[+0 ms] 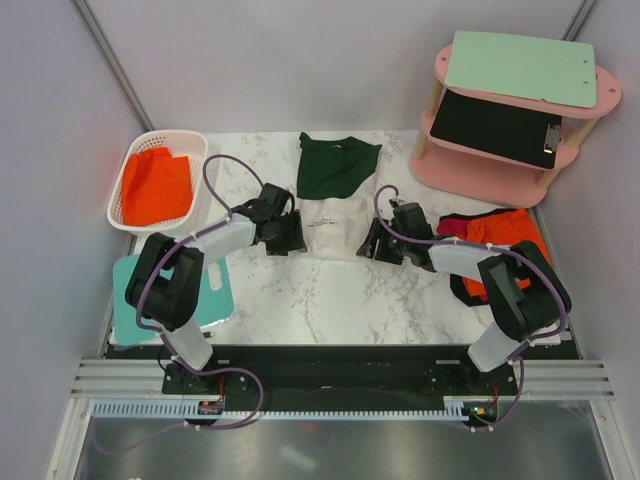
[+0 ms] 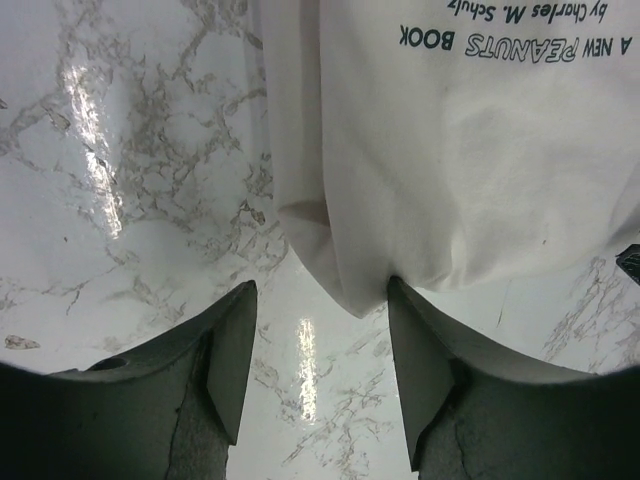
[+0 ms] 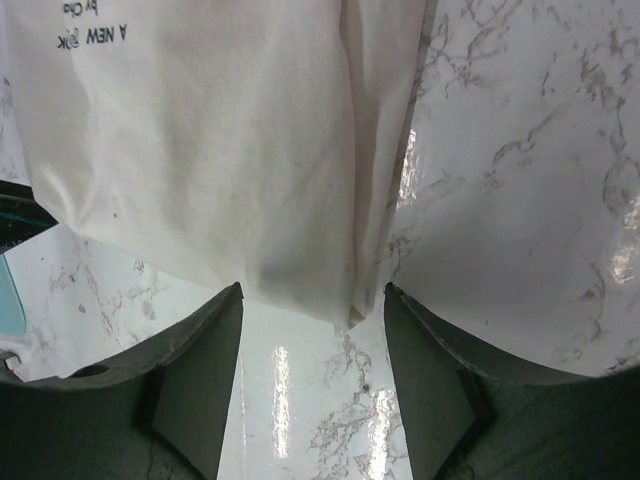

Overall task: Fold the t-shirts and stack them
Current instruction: Fold the tshirt

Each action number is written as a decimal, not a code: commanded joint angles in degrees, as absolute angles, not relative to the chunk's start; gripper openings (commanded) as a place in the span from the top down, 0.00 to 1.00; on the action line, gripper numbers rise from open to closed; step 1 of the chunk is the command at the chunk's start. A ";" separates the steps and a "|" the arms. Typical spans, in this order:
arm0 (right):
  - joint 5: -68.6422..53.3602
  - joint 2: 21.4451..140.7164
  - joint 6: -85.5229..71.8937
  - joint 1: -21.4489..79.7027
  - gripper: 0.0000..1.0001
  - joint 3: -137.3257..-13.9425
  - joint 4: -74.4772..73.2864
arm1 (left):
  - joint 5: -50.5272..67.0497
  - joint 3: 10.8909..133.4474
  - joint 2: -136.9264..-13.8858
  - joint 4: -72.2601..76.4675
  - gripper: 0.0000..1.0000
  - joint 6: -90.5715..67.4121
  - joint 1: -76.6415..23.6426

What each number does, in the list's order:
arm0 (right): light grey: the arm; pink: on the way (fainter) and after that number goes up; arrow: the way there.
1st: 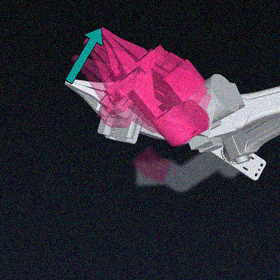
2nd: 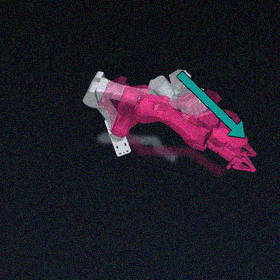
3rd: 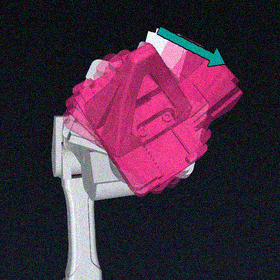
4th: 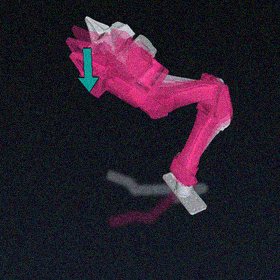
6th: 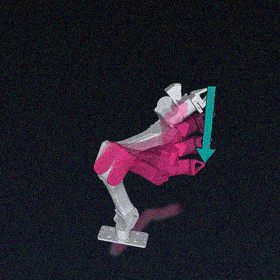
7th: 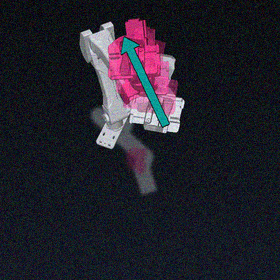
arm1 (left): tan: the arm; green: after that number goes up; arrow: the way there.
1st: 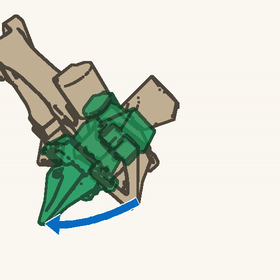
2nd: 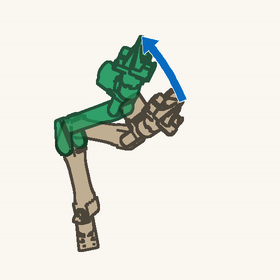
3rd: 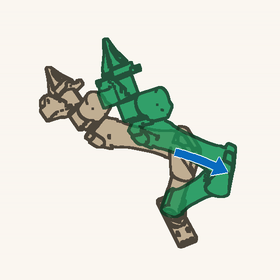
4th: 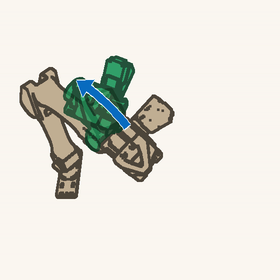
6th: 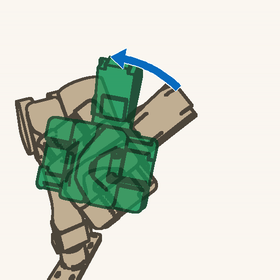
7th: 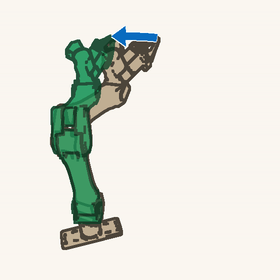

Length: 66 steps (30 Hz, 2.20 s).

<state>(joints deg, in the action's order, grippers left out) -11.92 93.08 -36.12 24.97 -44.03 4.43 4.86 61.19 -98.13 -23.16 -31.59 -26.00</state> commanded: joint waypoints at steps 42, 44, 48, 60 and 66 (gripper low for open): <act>-8.01 77.24 -29.62 24.53 1.00 -50.08 -1.23 | 3.08 76.87 -87.44 -37.53 0.98 -32.08 -25.93; -7.56 81.45 -28.48 23.03 1.00 -54.57 -0.88 | 3.69 81.62 -91.82 -37.79 0.98 -31.38 -25.06; -6.77 88.49 -26.63 21.27 1.00 -63.08 1.04 | 3.87 88.93 -98.86 -38.06 0.98 -30.15 -23.73; -7.29 107.39 -25.40 18.72 1.00 -80.67 5.18 | 8.61 110.82 -117.23 -39.55 0.98 -27.69 -17.84; -5.54 112.67 -25.14 17.93 1.00 -87.00 6.15 | 12.21 121.36 -123.65 -39.55 0.98 -27.16 -16.00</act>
<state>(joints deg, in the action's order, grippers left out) -7.81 110.48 -26.46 18.81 -81.03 2.42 8.73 113.34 -120.44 -40.07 -30.09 -17.23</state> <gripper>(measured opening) 0.010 0.030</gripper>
